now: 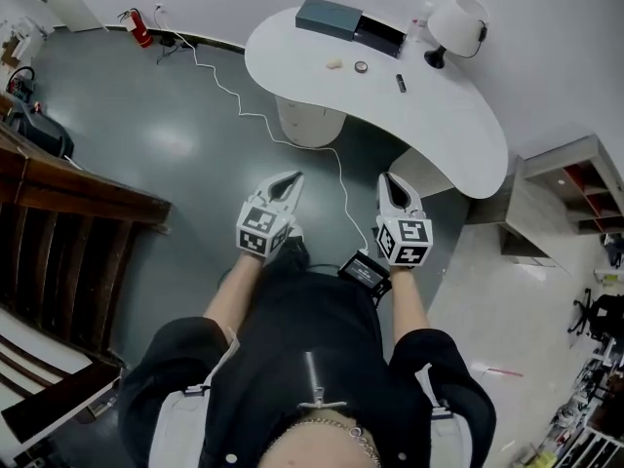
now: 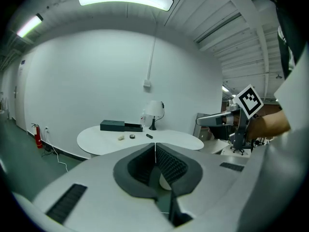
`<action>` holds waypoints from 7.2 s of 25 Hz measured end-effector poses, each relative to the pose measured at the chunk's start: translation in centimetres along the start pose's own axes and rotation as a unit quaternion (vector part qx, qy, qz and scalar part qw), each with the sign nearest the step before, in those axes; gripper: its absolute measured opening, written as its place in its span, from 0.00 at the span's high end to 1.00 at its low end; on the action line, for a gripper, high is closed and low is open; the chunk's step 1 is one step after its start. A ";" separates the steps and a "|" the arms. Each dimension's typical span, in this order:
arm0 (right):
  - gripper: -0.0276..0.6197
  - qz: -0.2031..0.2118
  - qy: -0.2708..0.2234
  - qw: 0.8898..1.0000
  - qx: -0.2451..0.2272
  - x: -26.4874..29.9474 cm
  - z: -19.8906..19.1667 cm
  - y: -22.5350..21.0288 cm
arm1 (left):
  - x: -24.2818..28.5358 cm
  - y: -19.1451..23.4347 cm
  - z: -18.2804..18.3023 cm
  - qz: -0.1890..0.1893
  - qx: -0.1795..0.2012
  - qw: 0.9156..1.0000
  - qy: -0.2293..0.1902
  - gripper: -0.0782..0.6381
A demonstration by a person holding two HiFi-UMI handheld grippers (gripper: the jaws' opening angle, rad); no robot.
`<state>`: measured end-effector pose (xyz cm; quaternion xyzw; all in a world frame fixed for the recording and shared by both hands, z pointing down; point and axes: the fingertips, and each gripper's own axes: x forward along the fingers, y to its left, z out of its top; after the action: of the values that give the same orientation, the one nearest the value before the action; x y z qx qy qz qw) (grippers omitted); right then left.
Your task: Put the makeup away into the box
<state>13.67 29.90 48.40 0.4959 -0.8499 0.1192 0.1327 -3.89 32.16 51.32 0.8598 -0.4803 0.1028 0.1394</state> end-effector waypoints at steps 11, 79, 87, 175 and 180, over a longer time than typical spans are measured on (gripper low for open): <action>0.95 -0.034 0.000 0.999 -0.011 8.7 3.5 0.0 | 5.4 8.7 2.5 -0.035 0.011 0.999 0.010 0.87; 0.62 0.164 0.363 0.898 -0.187 48.7 -8.4 -17.5 | 34.4 27.6 10.6 0.033 -0.045 0.994 0.091 0.87; 0.64 0.179 0.381 0.887 -0.188 48.9 -9.3 -17.3 | 34.5 27.7 9.6 0.034 -0.047 0.994 0.096 0.87; 0.61 -0.032 0.282 0.958 -0.025 43.2 -2.9 -31.3 | 35.5 27.2 10.3 0.000 -0.027 0.996 0.086 0.87; 0.62 -0.029 0.317 0.948 -0.011 40.3 -6.8 -30.7 | 35.4 26.4 9.6 -0.014 -0.022 0.996 0.089 0.87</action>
<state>22.16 -15.28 70.83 0.4554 -0.7507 0.2572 0.4036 -7.78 -12.49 57.02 0.8505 -0.4563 0.1662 0.2023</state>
